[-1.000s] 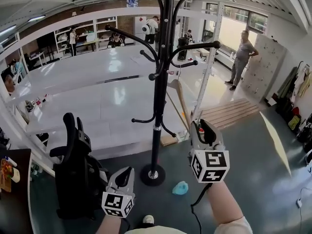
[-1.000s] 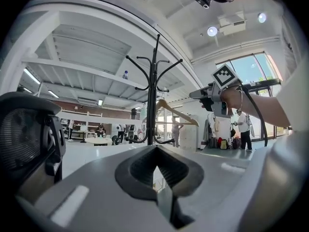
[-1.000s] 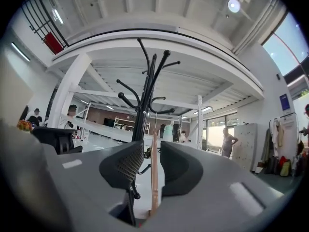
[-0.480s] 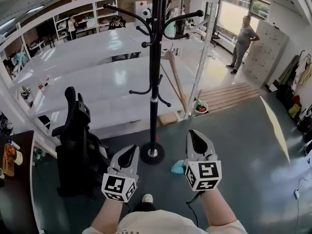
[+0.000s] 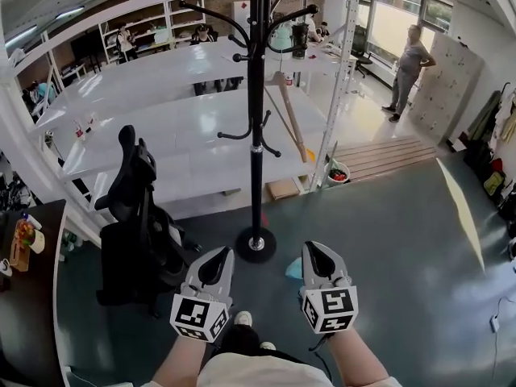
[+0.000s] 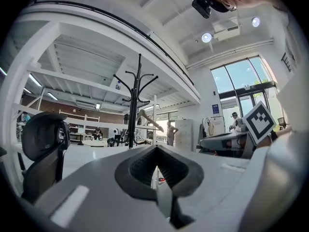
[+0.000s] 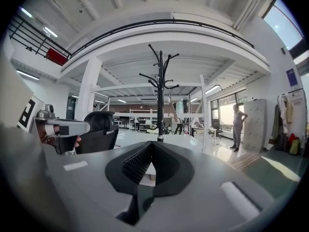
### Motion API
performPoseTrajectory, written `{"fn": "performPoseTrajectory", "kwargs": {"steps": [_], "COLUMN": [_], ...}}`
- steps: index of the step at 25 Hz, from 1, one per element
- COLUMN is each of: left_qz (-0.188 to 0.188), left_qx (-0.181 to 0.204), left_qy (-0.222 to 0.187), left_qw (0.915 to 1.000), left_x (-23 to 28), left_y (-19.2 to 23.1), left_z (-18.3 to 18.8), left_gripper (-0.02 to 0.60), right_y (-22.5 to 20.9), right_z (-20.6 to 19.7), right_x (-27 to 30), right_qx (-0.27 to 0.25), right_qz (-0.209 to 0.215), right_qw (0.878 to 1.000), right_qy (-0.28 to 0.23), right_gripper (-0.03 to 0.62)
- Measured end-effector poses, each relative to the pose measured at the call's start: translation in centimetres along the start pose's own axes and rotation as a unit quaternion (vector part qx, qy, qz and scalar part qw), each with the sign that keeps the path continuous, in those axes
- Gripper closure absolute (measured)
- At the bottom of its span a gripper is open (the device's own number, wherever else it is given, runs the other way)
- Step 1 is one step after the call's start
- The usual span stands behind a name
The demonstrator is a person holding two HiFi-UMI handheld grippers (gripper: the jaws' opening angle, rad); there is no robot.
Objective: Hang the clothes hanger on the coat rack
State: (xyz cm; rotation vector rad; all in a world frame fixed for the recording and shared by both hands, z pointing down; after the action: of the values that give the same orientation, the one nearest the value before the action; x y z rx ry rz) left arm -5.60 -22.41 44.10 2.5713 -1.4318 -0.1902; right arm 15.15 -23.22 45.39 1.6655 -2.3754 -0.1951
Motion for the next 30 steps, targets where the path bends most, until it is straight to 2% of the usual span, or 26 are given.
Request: {"fn": "performPoseTrajectory", "kwargs": {"steps": [7,14,23,30], "left_qz": [0.018,0.022,0.028,0.014], "left_qx": [-0.006,-0.006,-0.009,-0.004], "left_qy": [0.004,0.003,0.005,0.011], "left_qw": [0.9998,0.9997,0.9996,0.9998], "left_x": [-3.9,-8.6,-19.2,-27.7], "left_y": [-2.4,-3.3,-4.9,-7.4], "left_z": [-1.0,-1.5,-1.2,-1.7], "left_gripper": [0.581,0.581,0.581,0.581], "right_y": [1.2,2.9,10.1,16.3], "right_z": [-1.3,-1.4,0.2,0.7], "right_x": [-4.4,-8.0,-15.3,-23.0], "right_qx": [0.011,0.016,0.019,0.031], "right_qz": [0.016,0.013,0.015,0.020], "right_qw": [1.000,1.000,1.000,0.999], "right_qy": [0.012,0.007,0.013,0.016], "right_gripper": [0.568,0.568,0.568,0.568]}}
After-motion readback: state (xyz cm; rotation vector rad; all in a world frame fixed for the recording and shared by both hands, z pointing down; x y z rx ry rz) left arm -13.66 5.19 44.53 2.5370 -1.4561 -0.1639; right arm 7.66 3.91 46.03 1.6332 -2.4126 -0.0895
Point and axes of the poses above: the fingertips, and each gripper's own axes: x forward along the fingers, y to its left, z out of its top, the point moved 5 cm from there along -x, backward along the fingers, and after that the axes turned 13 degrees about -x, right-handed, at the moved point
